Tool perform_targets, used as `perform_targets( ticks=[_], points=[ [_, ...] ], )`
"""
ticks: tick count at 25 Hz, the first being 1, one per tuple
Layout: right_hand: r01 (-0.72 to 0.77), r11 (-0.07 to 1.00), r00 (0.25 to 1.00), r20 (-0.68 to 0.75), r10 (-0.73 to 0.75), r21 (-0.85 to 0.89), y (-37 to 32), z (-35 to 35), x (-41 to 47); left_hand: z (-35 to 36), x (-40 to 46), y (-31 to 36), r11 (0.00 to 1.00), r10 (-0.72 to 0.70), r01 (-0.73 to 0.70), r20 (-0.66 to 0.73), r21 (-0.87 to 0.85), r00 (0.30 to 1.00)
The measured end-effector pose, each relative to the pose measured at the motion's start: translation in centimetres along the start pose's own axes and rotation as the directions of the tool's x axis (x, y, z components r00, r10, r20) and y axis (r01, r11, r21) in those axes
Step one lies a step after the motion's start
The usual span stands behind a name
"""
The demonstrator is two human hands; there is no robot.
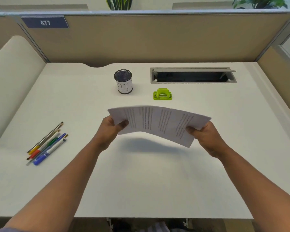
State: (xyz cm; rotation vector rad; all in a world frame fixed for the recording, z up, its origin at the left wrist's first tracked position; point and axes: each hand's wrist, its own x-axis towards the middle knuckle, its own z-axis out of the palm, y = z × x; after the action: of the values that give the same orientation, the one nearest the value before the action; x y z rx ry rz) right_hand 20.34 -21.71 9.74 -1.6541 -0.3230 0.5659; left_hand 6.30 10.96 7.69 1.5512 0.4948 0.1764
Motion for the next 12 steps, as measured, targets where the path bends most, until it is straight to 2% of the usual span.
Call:
perform_targets(
  ticks=[3, 6, 12],
  points=[
    [0.014, 1.000, 0.995, -0.101, -0.017, -0.028, 0.8, 0.9, -0.4, 1.8, -1.0, -1.2, 0.998, -0.004, -0.001, -0.089, -0.055, 0.996],
    [0.028, 0.997, 0.987, -0.159, -0.040, -0.073, 1.5, 2.0, -1.0, 3.5, -1.6, -2.2, 0.999, 0.036, -0.039, -0.208, -0.011, 0.978],
    [-0.009, 0.988, 0.977, -0.213, -0.024, -0.153, 3.6, 3.1, -1.9, 4.8, -2.4, -4.0, 0.998, 0.018, 0.000, -0.301, 0.062, 0.954]
  ],
)
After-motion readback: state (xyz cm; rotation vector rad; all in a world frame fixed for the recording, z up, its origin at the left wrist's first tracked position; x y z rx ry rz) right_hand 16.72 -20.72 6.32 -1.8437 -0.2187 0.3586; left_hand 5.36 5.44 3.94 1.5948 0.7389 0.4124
